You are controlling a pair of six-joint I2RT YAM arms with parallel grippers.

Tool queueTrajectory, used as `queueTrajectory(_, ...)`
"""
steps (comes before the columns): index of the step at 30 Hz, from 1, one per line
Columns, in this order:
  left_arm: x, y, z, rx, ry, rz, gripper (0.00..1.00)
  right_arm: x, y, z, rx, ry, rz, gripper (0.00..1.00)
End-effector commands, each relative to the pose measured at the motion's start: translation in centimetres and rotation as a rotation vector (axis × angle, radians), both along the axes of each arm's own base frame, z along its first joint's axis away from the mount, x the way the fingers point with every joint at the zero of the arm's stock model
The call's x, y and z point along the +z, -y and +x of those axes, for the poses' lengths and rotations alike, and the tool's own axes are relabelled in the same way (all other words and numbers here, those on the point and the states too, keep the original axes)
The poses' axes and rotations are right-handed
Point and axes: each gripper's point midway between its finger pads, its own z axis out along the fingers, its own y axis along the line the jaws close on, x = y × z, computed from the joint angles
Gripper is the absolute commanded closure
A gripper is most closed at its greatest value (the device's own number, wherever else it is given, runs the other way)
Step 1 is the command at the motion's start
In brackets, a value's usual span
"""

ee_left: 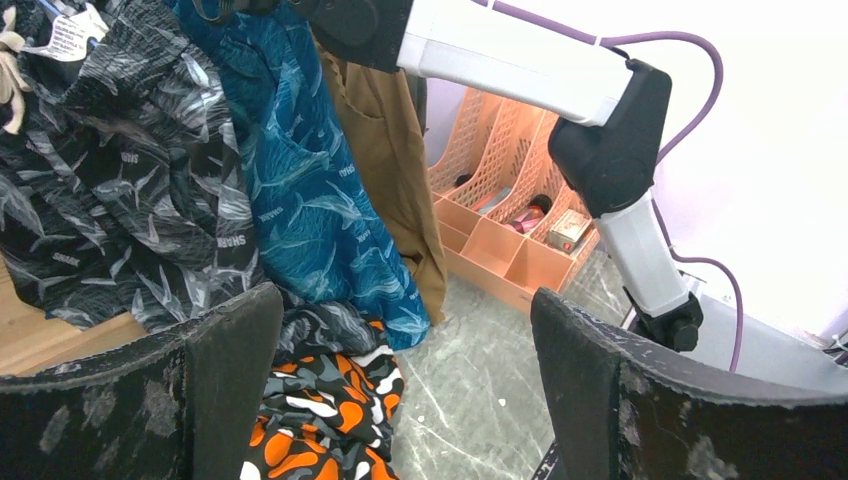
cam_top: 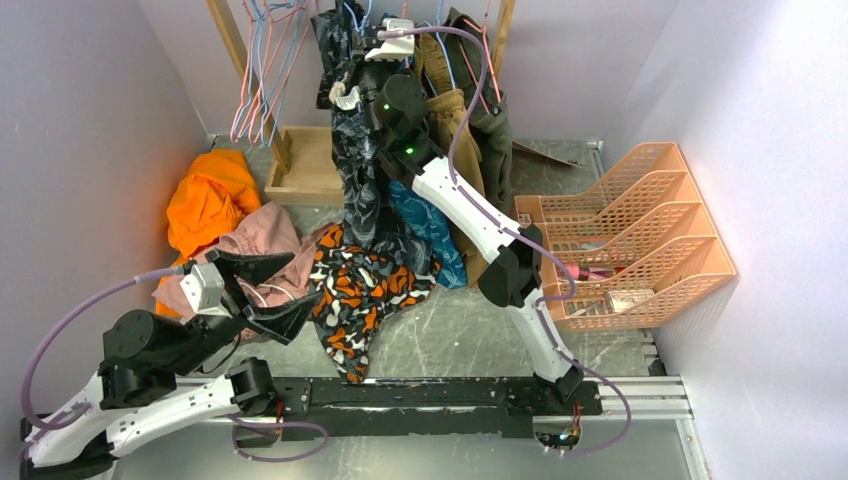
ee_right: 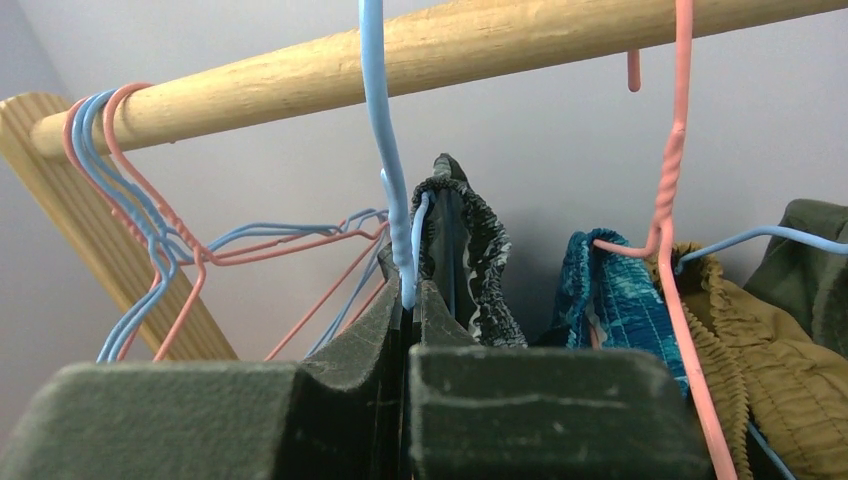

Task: Place the shorts on the hanger
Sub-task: Place the hanger at the clothesline.

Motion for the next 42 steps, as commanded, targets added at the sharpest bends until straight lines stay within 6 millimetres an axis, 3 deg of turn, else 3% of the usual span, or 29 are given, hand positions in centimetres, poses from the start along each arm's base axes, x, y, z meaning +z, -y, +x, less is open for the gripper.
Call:
queueTrajectory(1, 0.4, -0.5, 0.0, 0.008, 0.001, -0.061, 0.02, 3.9, 2.1, -0.4, -0.029, 0.127, 0.131, 1.0)
queueTrajectory(9, 0.5, -1.2, 0.3, 0.044, 0.015, -0.091, 0.03, 4.7, 3.3, 0.1, -0.061, 0.192, 0.19, 1.0)
queueTrajectory(18, 0.2, 0.1, 0.6, 0.026, 0.021, -0.085, 0.02, 5.4, 4.7, 0.9, -0.056, 0.227, 0.244, 1.0)
queueTrajectory(24, 0.0, 0.9, 0.8, 0.02, 0.012, -0.074, 0.03, 4.8, 5.8, 2.3, -0.061, 0.212, 0.268, 1.0)
queueTrajectory(30, -0.5, 1.8, 1.1, 0.014, 0.006, -0.056, 0.02, 3.9, 4.9, 2.8, -0.04, 0.224, 0.239, 1.0)
queueTrajectory(42, -1.3, 3.7, 1.3, -0.018, -0.01, -0.022, 0.02, 2.4, 5.0, 4.5, -0.01, 0.198, 0.271, 1.0)
